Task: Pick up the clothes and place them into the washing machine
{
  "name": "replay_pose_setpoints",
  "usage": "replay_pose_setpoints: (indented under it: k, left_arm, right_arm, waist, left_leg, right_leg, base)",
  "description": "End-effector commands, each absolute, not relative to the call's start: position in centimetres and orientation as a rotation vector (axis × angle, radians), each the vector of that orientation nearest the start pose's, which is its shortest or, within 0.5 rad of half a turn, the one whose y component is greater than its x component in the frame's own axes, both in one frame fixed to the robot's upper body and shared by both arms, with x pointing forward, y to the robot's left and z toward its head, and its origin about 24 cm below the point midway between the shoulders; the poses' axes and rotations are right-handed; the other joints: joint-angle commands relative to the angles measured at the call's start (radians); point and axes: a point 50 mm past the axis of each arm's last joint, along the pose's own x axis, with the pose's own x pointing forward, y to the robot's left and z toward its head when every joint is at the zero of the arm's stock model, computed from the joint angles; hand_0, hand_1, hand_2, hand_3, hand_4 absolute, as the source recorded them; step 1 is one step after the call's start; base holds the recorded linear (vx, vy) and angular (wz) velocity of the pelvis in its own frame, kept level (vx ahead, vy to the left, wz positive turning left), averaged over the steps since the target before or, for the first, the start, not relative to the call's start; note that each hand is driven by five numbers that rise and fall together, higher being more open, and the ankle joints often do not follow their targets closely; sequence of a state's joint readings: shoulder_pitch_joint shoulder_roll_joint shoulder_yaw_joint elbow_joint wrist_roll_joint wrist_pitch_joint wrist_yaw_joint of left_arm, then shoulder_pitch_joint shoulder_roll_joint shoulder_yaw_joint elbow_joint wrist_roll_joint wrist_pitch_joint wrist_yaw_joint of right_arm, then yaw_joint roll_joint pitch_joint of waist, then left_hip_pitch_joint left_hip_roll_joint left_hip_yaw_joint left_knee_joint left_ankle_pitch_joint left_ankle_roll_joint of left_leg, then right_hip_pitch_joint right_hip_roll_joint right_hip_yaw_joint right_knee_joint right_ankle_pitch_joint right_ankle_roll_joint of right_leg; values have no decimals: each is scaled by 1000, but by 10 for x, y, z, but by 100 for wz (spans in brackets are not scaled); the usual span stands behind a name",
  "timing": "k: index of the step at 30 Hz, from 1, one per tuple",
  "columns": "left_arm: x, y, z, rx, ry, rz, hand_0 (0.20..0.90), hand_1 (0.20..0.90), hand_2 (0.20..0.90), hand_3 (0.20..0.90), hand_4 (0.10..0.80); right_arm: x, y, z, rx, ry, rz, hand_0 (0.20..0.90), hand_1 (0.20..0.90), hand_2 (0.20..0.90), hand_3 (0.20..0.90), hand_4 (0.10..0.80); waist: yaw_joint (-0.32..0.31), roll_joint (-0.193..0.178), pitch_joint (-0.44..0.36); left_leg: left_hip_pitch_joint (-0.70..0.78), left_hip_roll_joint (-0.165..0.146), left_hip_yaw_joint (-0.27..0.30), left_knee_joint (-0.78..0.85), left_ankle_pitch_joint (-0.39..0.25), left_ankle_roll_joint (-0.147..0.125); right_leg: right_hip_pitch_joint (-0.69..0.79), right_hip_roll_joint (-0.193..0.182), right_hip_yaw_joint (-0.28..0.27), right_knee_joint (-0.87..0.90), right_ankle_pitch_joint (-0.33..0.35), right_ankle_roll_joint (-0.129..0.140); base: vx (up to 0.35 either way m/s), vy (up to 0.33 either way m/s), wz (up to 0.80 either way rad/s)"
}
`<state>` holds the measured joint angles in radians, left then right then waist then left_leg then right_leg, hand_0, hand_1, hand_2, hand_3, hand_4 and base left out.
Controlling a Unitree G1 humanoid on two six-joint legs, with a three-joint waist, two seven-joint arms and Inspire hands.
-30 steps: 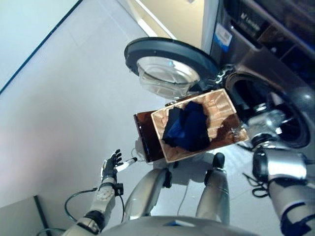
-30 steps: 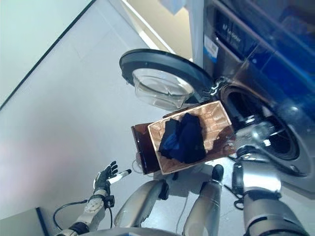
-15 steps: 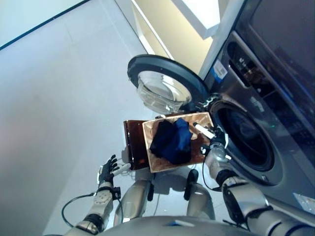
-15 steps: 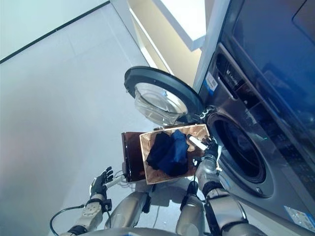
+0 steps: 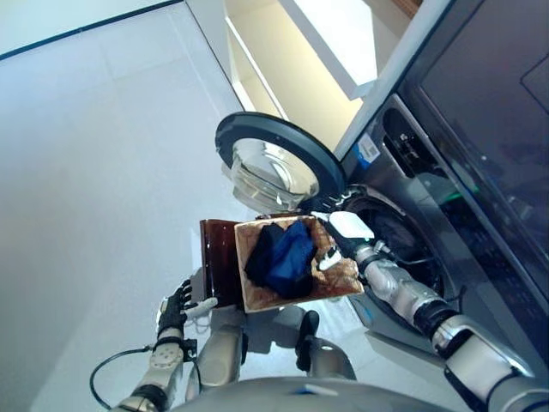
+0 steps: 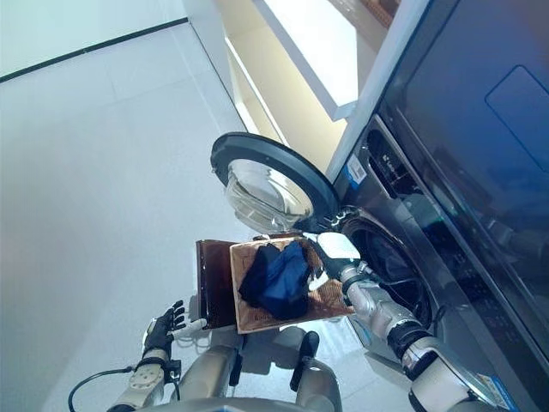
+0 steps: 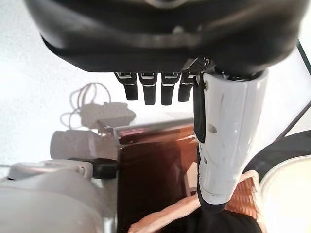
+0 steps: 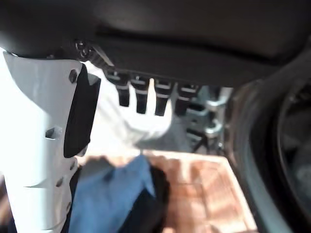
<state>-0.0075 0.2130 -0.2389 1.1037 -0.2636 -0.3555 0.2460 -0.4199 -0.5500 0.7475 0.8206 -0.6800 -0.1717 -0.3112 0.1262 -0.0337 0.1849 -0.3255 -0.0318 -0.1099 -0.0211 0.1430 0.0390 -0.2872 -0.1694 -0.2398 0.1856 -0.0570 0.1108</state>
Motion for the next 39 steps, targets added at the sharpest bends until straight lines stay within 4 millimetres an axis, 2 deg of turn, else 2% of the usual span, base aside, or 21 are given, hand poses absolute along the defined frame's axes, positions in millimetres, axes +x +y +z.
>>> replay_pose_setpoints:
  k: [1,2,3,7,10,12,16,20,23,29,35,37,39]
  left_arm:
    - [172,229,-116,221,611,329,900,900,900,900,800]
    - [172,229,-116,220,610,330,900,900,900,900,800]
    - [181,228,-112,214,587,340,900,900,900,900,800]
    - [194,226,-104,196,538,357,900,900,900,900,800]
    - [207,227,-96,170,489,391,900,900,900,900,800]
    - [209,226,-94,165,481,390,900,900,900,900,800]
    - [213,227,-91,159,465,401,900,900,900,900,800]
    - [214,226,-91,152,467,413,900,900,900,900,800]
    - [217,227,-89,155,458,421,900,900,900,900,800]
    - [222,227,-85,150,440,438,900,900,900,900,800]
    - [220,229,-86,149,441,448,900,900,900,900,800]
    - [219,230,-88,144,454,458,900,900,900,900,800]
    - [219,229,-88,142,453,457,900,900,900,900,800]
  right_arm:
    - [319,-199,7,-1747,-176,339,900,900,900,900,800]
    - [320,-199,7,-1747,-178,338,900,900,900,900,800]
    - [327,-193,11,-1805,-209,317,900,900,900,900,800]
    - [337,-194,16,-1870,-212,253,900,900,900,900,800]
    - [351,-195,33,-1921,-237,154,900,900,900,900,800]
    - [354,-196,35,-1933,-237,132,900,900,900,900,800]
    - [369,-196,61,-1921,-274,37,900,900,900,900,800]
    - [375,-189,71,-1885,-300,-3,900,900,900,900,800]
    - [377,-182,73,-1865,-316,-7,900,900,900,900,800]
    - [374,-162,66,-1812,-345,33,900,900,900,900,800]
    - [369,-142,59,-1771,-401,94,900,900,900,900,800]
    - [365,-130,55,-1739,-426,134,900,900,900,900,800]
    - [363,-128,53,-1733,-426,144,900,900,900,900,800]
  waist:
    - [34,-29,43]
    - [32,-29,41]
    - [37,-23,69]
    - [45,-9,100]
    - [56,13,133]
    - [59,19,139]
    - [67,31,154]
    - [75,33,161]
    - [79,32,168]
    - [83,25,180]
    - [81,19,186]
    - [80,13,189]
    - [80,12,190]
  left_leg:
    - [-24,9,26,55,-78,-71]
    - [-30,8,26,56,-74,-70]
    - [-51,6,25,91,-85,-72]
    - [-97,2,19,148,-96,-73]
    - [-159,-10,10,221,-114,-76]
    - [-176,-16,8,240,-121,-77]
    - [-228,-21,8,293,-139,-75]
    - [-254,-25,3,318,-150,-69]
    - [-260,-30,-1,325,-154,-69]
    - [-265,-33,-8,332,-157,-67]
    - [-261,-36,-13,333,-160,-66]
    - [-259,-35,-13,332,-161,-67]
    - [-260,-36,-13,333,-160,-67]
  right_leg:
    - [29,-29,3,-66,78,6]
    - [25,-29,2,-68,83,6]
    - [9,-27,2,-36,69,0]
    - [-27,-32,-6,17,51,-8]
    - [-80,-41,-16,102,23,-13]
    - [-92,-44,-19,121,17,-13]
    - [-140,-55,-20,185,3,-14]
    - [-157,-61,-22,210,-6,-15]
    - [-161,-63,-22,220,-11,-18]
    - [-162,-62,-33,226,-18,-22]
    - [-157,-63,-35,226,-18,-23]
    - [-156,-62,-34,227,-20,-23]
    - [-156,-62,-36,228,-20,-24]
  base:
    - [-52,-14,9]
    - [-105,-22,9]
    - [-77,-11,8]
    - [-90,-13,7]
    - [-74,1,20]
    - [-42,16,25]
    - [-21,18,15]
    - [18,23,13]
    - [5,1,3]
    - [1,-1,1]
    - [0,2,1]
    - [0,0,0]
    - [0,0,0]
